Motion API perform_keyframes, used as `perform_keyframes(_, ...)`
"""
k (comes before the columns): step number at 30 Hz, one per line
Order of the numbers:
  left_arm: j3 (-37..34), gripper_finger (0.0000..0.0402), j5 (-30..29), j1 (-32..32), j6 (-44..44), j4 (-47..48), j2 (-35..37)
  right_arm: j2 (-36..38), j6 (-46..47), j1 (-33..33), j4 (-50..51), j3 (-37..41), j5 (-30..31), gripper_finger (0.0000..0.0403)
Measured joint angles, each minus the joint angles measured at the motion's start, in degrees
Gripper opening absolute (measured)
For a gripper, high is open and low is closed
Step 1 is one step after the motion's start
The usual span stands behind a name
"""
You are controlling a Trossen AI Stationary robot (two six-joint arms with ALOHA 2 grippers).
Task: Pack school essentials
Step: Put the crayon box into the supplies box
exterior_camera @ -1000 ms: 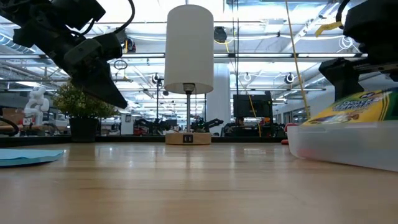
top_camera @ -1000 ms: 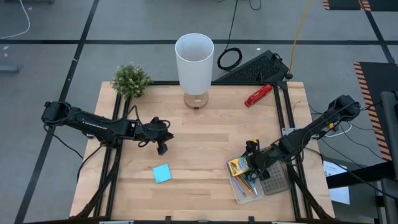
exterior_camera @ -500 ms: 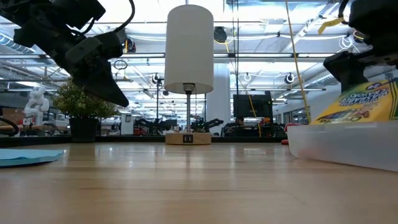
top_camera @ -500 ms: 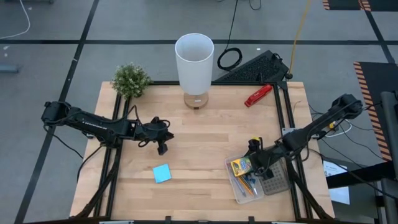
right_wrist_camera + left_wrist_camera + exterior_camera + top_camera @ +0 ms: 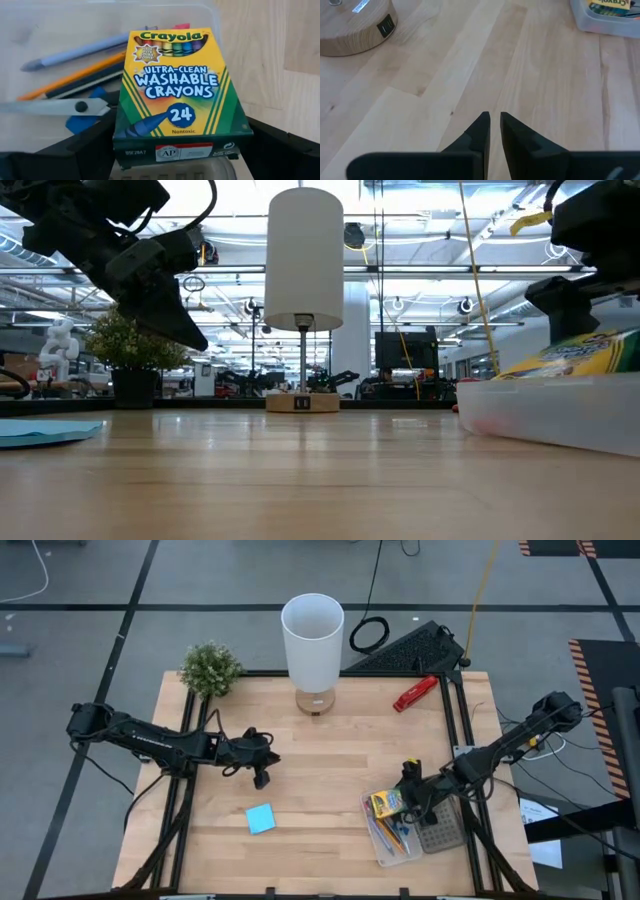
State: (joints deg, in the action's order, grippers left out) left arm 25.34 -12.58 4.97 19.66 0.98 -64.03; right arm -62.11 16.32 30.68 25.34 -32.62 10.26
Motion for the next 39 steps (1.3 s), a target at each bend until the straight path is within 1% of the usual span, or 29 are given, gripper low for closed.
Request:
perform_keyframes(2, 0.00, 0.0047, 0.00, 0.00, 0.00, -0.27, 0.00, 0.24, 1.68, 0.02, -0.13, 0.00, -1.39, 0.0357)
perform_keyframes(7, 0.04, 0.0047, 0.00, 0.00, -0.44, -1.44, 0.00, 0.24, 3.87, 0.02, -2.10, 0.00, -1.51, 0.0357)
perform_keyframes(18, 0.04, 0.0047, 0.00, 0.00, -0.44, -1.62, 0.00, 0.41, 4.59, 0.02, -2.40, 0.00, -1.53, 0.0358)
perform_keyframes(24, 0.04, 0.0047, 0.00, 0.00, -0.41, -1.64, 0.00, 0.44, 4.18, 0.02, -2.92, -0.02, -1.25, 0.0396)
perform_keyframes(27, 0.04, 0.0047, 0.00, 0.00, -0.41, -1.64, 0.00, 0.61, 3.23, 0.02, -2.82, -0.02, -1.28, 0.0390)
perform_keyframes(31, 0.04, 0.0047, 0.00, 0.00, -0.39, -1.64, 0.00, 2.80, 3.18, 0.04, -2.35, -0.77, -2.37, 0.0391)
perform_keyframes(34, 0.04, 0.0047, 0.00, 0.00, -0.36, -1.69, 0.00, 5.46, 6.29, 0.07, -1.12, -1.51, -5.94, 0.0389)
perform_keyframes(39, 0.04, 0.0047, 0.00, 0.00, -0.30, -1.77, 0.00, 7.85, 17.79, 1.53, 5.29, -1.55, -5.54, 0.0365)
